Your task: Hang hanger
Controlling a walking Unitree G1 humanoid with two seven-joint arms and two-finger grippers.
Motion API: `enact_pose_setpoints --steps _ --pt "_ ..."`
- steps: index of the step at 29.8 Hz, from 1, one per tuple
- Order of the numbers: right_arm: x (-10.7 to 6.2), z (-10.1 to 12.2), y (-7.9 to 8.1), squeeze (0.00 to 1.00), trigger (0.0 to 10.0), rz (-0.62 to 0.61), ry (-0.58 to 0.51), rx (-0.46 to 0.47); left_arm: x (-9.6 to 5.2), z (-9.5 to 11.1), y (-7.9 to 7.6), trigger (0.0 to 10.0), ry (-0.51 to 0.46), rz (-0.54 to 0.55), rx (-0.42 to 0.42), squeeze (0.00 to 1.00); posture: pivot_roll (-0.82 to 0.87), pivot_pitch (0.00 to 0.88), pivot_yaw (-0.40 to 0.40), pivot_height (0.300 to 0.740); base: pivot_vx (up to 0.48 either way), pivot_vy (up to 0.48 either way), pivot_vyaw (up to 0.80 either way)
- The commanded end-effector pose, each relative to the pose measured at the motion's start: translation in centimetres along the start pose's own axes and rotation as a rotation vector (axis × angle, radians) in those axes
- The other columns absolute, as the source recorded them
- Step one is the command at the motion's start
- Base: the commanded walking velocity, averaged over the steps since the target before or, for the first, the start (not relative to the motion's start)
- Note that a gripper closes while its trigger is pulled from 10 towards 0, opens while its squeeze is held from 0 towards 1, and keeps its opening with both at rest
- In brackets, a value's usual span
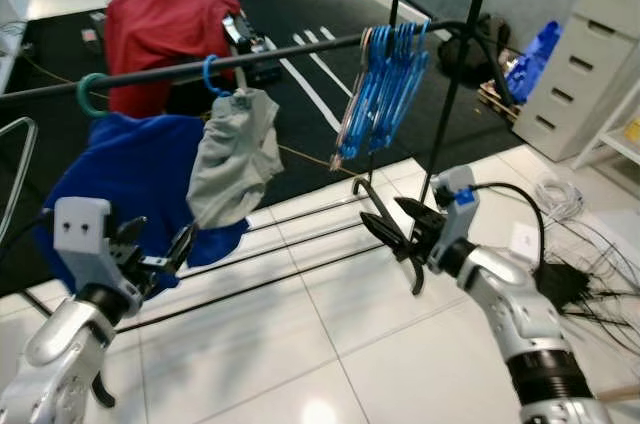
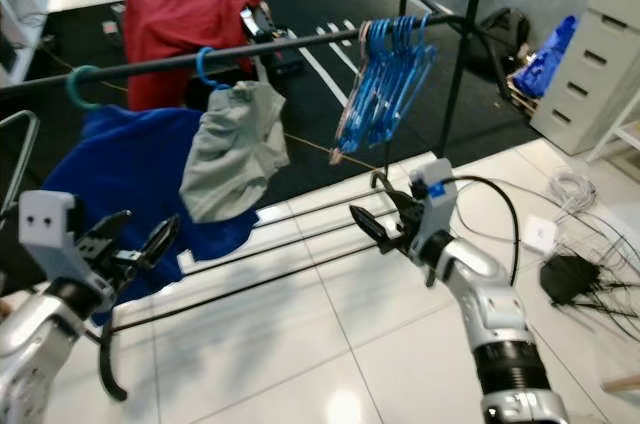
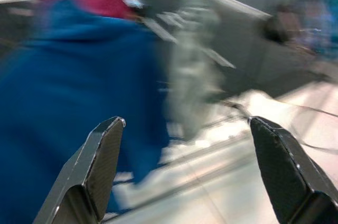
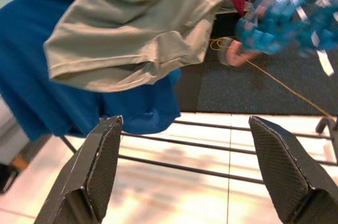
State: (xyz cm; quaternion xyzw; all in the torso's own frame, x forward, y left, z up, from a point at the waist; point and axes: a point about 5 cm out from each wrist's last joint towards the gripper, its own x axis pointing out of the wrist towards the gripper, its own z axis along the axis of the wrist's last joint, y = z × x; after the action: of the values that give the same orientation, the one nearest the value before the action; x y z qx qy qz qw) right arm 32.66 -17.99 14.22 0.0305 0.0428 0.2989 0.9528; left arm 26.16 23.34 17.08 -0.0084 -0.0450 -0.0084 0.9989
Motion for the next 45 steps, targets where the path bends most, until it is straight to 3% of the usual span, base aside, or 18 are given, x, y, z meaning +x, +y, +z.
enact_pose_setpoints --steps 1,7,14,23,25,26,27,28,30,32,33,34,38,40,41,42,43,45 --pt "0.5 0.2 0.7 0.00 10.0 0.031 -0.005 -0.013 0.4 -0.9 0.6 10.0 0.035 0.083 0.060 0.00 -0.08 0.085 -0.013 0.740 0.000 0.000 0.80" --pt "0.5 0.2 0.7 0.00 10.0 0.030 -0.007 0.000 2.3 -0.9 0.0 10.0 0.035 0.094 0.092 0.00 -0.09 0.087 -0.010 0.740 0.000 0.000 0.80" --pt "0.8 0.1 0.6 0.00 10.0 0.028 -0.002 0.008 3.2 -1.4 -0.7 10.0 0.073 0.061 0.145 0.00 -0.09 0.087 -0.013 0.740 0.000 0.000 0.80" --pt "-0.7 -0.3 1.0 0.00 10.0 -0.023 0.005 -0.024 1.5 -1.8 -1.3 10.0 0.054 0.063 0.176 0.00 -0.07 0.087 -0.019 0.740 0.000 0.000 0.80" --pt "-1.3 -0.3 0.9 0.00 10.0 -0.086 -0.011 -0.029 1.0 -1.9 -1.2 10.0 0.053 0.068 0.159 0.00 -0.07 0.091 -0.026 0.740 0.000 0.000 0.80" --pt "-2.5 -0.2 0.4 0.00 10.0 -0.243 -0.049 -0.024 0.9 -1.9 -1.0 10.0 0.049 0.085 0.138 0.00 -0.06 0.091 -0.032 0.740 0.000 0.000 0.80" --pt "-2.5 -0.2 0.4 0.00 10.0 -0.243 -0.049 -0.024 0.9 -1.9 -1.0 10.0 0.049 0.085 0.138 0.00 -0.06 0.091 -0.032 0.740 0.000 0.000 0.80" --pt "-3.8 -0.2 0.0 0.00 10.0 -0.397 -0.074 -0.042 1.0 -1.9 -0.9 10.0 0.041 0.095 0.111 0.00 -0.07 0.095 -0.030 0.740 0.000 0.000 0.00" --pt "-3.8 -0.2 0.0 0.00 10.0 -0.397 -0.074 -0.042 1.0 -1.9 -0.9 10.0 0.041 0.095 0.111 0.00 -0.07 0.095 -0.030 0.740 0.000 0.000 0.00" --pt "-5.3 0.0 -0.9 0.00 10.0 -0.600 -0.120 -0.021 1.9 -1.7 -1.3 10.0 0.026 0.071 0.088 0.00 -0.08 0.096 -0.026 0.740 0.000 0.000 0.00" --pt "-5.3 0.0 -0.9 0.00 10.0 -0.600 -0.120 -0.021 1.9 -1.7 -1.3 10.0 0.026 0.071 0.088 0.00 -0.08 0.096 -0.026 0.740 0.000 0.000 0.00" --pt "-5.4 0.2 -1.9 0.00 10.0 -0.691 -0.165 0.054 2.9 -1.2 -2.5 10.0 0.006 0.009 0.079 0.00 -0.08 0.097 -0.022 0.740 0.000 0.000 0.00" --pt "-5.3 0.3 -2.3 0.00 10.0 -0.727 -0.186 0.093 3.3 -0.8 -3.0 10.0 -0.005 -0.016 0.073 0.00 -0.08 0.097 -0.022 0.740 0.000 0.000 0.00" --pt "-4.0 0.8 -1.6 0.00 10.0 -0.704 -0.187 0.080 4.5 0.0 -5.9 10.0 -0.039 -0.119 0.018 0.00 -0.09 0.094 -0.021 0.740 0.000 0.000 0.00" --pt "-4.0 0.8 -1.6 0.00 10.0 -0.704 -0.187 0.080 4.5 0.0 -5.9 10.0 -0.039 -0.119 0.018 0.00 -0.09 0.094 -0.021 0.740 0.000 0.000 0.00" --pt "-3.4 0.9 -0.9 0.00 10.0 -0.669 -0.177 0.053 5.0 0.3 -7.6 10.0 -0.049 -0.184 -0.003 0.00 -0.11 0.085 -0.011 0.740 0.000 0.000 0.00" --pt "-3.4 0.9 -0.9 0.00 10.0 -0.669 -0.177 0.053 5.0 0.3 -7.6 10.0 -0.049 -0.184 -0.003 0.00 -0.11 0.085 -0.011 0.740 0.000 0.000 0.00" --pt "-3.0 1.0 -0.2 0.00 10.0 -0.636 -0.166 0.036 5.9 0.7 -10.0 10.0 -0.061 -0.265 -0.028 0.00 -0.13 0.082 0.001 0.740 0.156 0.000 0.00"
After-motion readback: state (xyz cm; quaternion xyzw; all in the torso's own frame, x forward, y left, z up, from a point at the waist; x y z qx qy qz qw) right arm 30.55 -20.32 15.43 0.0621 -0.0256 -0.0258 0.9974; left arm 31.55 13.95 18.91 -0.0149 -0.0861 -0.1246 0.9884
